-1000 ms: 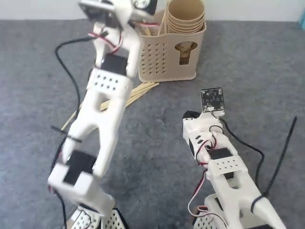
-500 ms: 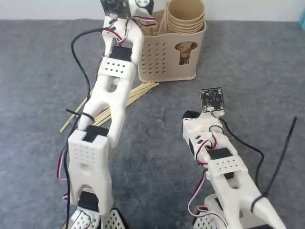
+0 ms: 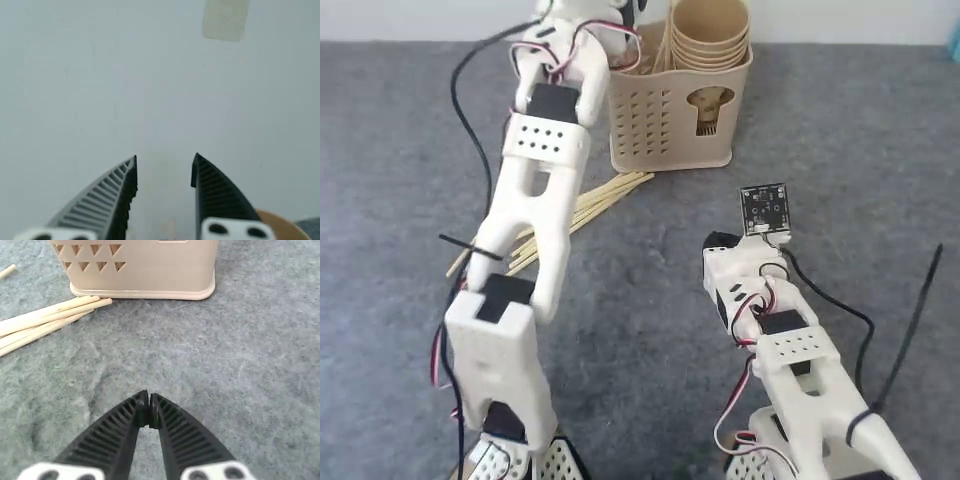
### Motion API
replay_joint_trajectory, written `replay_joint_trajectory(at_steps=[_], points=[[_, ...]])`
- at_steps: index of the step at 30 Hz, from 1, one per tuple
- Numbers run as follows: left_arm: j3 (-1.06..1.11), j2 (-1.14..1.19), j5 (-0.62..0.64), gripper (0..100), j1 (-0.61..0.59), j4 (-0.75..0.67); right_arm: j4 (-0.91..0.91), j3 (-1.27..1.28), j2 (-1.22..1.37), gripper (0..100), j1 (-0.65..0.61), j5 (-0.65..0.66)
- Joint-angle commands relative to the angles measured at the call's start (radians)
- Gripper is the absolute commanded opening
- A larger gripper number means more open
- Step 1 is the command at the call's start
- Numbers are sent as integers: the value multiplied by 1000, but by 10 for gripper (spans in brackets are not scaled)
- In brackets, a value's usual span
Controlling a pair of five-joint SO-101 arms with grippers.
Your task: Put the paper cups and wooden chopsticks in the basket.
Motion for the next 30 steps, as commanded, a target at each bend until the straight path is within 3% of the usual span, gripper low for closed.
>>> replay_joint_trajectory(at_steps=[1, 9, 15, 23, 30], points=[[-47, -192, 12, 173, -43, 281, -21, -8, -41, 12, 1, 18], [-45, -324, 11, 173, -150, 859, -21, -5, -41, 12, 1, 18], [-45, -290, 3, 173, -273, 1132, -19, -3, -41, 12, -1, 18], [-48, -3, -110, 173, -411, 1181, -15, -3, -41, 12, -1, 18], [-74, 249, -327, 173, -416, 1134, -15, -3, -41, 12, -1, 18]])
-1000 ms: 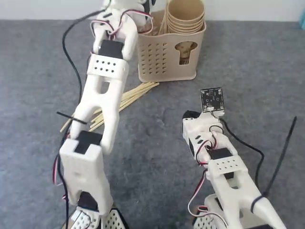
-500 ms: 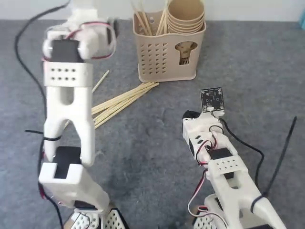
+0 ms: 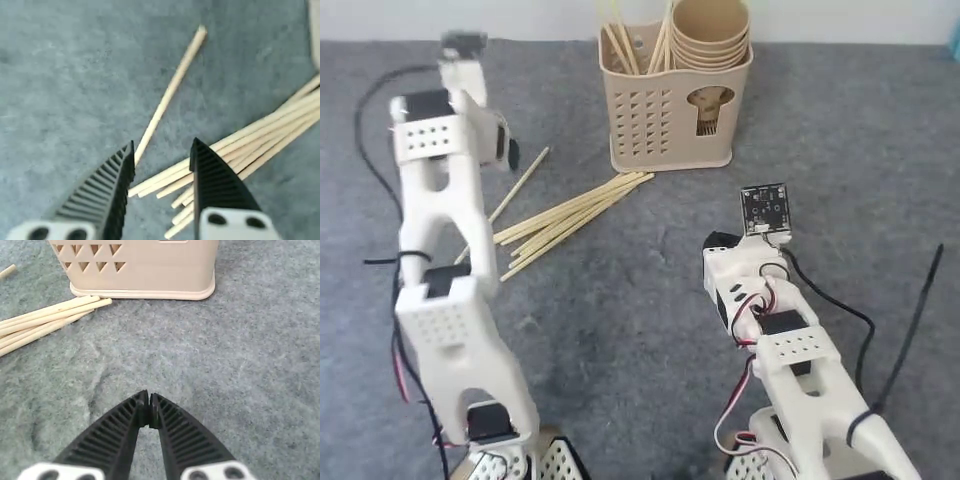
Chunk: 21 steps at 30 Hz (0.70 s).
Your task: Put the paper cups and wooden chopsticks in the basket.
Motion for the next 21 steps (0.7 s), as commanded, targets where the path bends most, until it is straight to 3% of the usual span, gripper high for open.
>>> replay_joint_trajectory(at_steps=[1, 10, 15, 17, 20, 21], points=[[-70, 98, -95, 173, -6, -72, -15, -3, -41, 12, -1, 18], [-70, 282, -219, 173, -11, -270, -16, -3, -41, 12, -1, 18], [-71, 295, -219, 171, -3, -285, -18, -3, -41, 12, -1, 18], [-70, 295, -218, 138, 2, -285, -18, -3, -41, 12, -1, 18], [-65, 299, -218, 0, 17, -284, -18, -3, -41, 12, -1, 18], [-65, 299, -218, 12, 18, -270, -18, -3, -41, 12, -1, 18]])
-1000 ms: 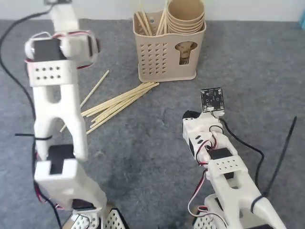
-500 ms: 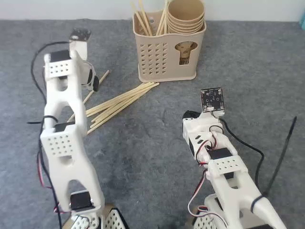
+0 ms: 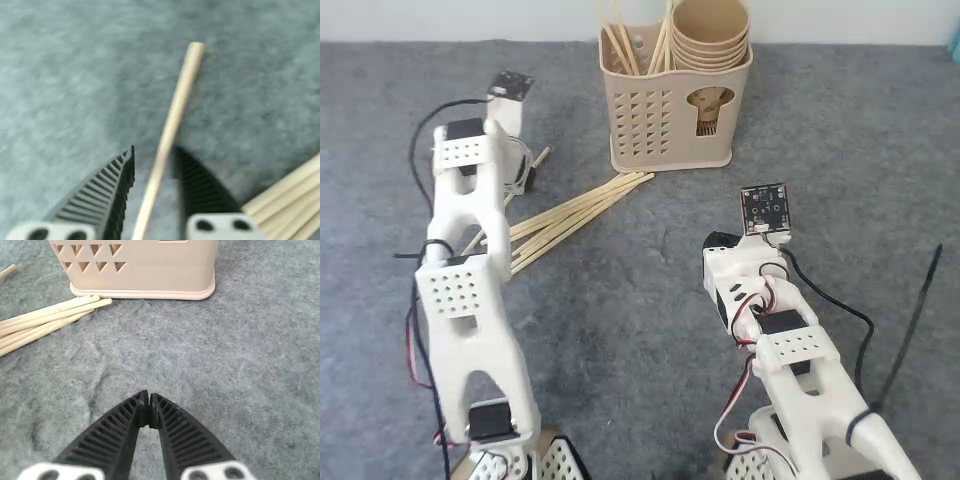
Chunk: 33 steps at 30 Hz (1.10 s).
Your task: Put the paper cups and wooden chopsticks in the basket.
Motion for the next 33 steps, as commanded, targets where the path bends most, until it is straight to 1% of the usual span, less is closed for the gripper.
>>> replay_joint_trajectory(at_steps=[1, 9, 12, 15, 17, 21, 24, 28, 30, 33], points=[[-28, 2, -9, 21, 5, -3, -18, -3, -41, 12, -1, 18], [-58, -15, -9, 13, 2, 180, -13, -3, -41, 12, -1, 18], [-130, -48, -3, 13, -8, 269, -10, -2, -50, 12, -1, 18], [-229, -94, -2, 13, -28, 391, 28, -3, -53, 12, -12, 14], [-294, -124, -2, 13, -43, 474, 54, -5, -61, 12, -41, 12], [-311, -212, 0, 13, -103, 479, 153, -3, -133, 12, -111, 18], [-311, -281, -5, 12, -164, 477, 237, -11, -203, 16, -142, 23], [-317, -384, -5, 12, -245, 476, 265, -17, -266, 17, -208, 112], [-311, -439, -5, 12, -287, 476, 285, -57, -271, 17, -231, 112], [-311, -517, -5, 12, -362, 476, 369, -180, -222, 17, -259, 101]])
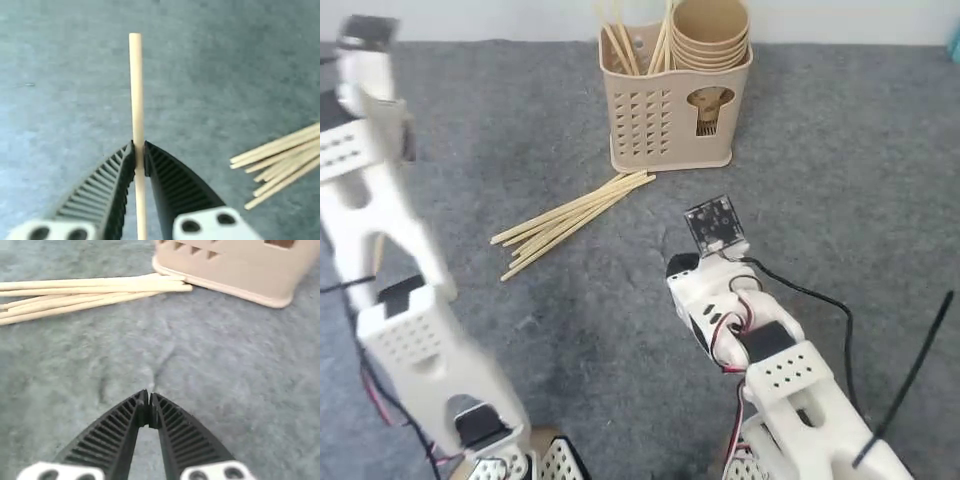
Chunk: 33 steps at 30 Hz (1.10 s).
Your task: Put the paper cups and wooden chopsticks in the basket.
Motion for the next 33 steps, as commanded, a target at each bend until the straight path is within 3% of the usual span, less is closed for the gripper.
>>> replay_joint_trajectory(at_steps=[1, 6, 11, 14, 21, 27, 33], points=[[-51, -193, -8, 12, -124, 35, 84, -189, 39, 17, -42, -21], [-16, -367, -11, 12, -315, 37, 105, -443, 280, 17, -77, -304], [171, -503, -44, 12, -430, 25, 76, -695, 601, 17, -88, -554], [325, -578, -68, 12, -479, -52, 12, -815, 788, 17, -85, -686], [846, -848, -68, 12, -516, -356, -10, -1077, 1135, 22, -85, -772], [1342, -1198, -68, 12, -491, -651, -10, -1218, 1283, 116, -84, -769], [1578, -1386, -68, 12, -440, -709, -10, -1287, 1359, 114, -54, -770]])
